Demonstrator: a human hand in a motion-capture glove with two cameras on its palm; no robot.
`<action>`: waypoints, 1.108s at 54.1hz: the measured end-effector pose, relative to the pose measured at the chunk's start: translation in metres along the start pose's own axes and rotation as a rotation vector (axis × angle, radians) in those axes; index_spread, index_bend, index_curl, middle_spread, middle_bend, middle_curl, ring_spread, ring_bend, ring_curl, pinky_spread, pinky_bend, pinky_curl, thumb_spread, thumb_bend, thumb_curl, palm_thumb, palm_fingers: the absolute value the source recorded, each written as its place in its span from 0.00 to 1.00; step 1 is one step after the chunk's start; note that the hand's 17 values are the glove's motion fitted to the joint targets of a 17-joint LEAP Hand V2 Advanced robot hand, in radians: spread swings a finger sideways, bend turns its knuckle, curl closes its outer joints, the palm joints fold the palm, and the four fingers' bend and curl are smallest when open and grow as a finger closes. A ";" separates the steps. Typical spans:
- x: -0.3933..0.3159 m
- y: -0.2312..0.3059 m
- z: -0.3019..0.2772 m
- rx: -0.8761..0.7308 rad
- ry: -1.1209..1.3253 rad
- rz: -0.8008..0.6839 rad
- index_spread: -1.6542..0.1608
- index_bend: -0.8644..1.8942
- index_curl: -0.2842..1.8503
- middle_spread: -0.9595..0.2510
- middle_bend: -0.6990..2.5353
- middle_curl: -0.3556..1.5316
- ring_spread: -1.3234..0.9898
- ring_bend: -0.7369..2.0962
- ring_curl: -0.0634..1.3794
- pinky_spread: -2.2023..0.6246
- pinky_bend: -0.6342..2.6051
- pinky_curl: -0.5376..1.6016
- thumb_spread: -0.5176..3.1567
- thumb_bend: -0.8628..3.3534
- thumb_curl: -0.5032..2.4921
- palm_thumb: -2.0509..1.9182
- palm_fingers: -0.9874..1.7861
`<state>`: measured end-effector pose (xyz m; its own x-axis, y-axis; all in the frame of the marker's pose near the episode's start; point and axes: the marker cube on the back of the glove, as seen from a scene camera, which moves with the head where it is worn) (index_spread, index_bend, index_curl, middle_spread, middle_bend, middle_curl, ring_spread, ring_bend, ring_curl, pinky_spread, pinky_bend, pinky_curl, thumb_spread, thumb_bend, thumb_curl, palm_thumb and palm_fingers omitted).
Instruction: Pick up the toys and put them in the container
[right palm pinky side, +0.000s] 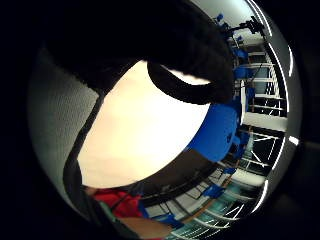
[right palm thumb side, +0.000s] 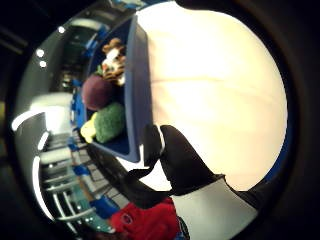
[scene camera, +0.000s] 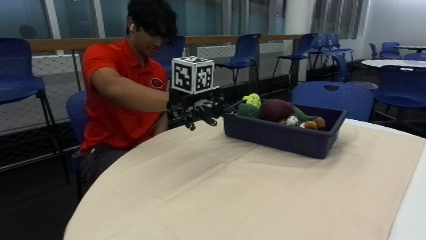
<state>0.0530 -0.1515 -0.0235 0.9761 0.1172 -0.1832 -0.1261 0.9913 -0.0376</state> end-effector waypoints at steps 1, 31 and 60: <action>0.002 0.002 0.002 0.001 -0.002 -0.001 0.70 0.37 0.27 0.75 0.25 0.27 0.61 0.33 0.24 0.83 0.57 0.40 0.47 0.20 0.27 0.51 0.28; 0.030 0.044 0.003 0.065 -0.082 -0.031 0.70 0.38 0.28 0.74 0.25 0.27 0.60 0.32 0.24 0.83 0.54 0.39 0.48 0.20 0.26 0.51 0.29; 0.050 0.066 -0.013 0.061 -0.133 0.034 0.69 0.39 0.30 0.73 0.25 0.27 0.60 0.33 0.24 0.83 0.53 0.39 0.48 0.20 0.26 0.52 0.32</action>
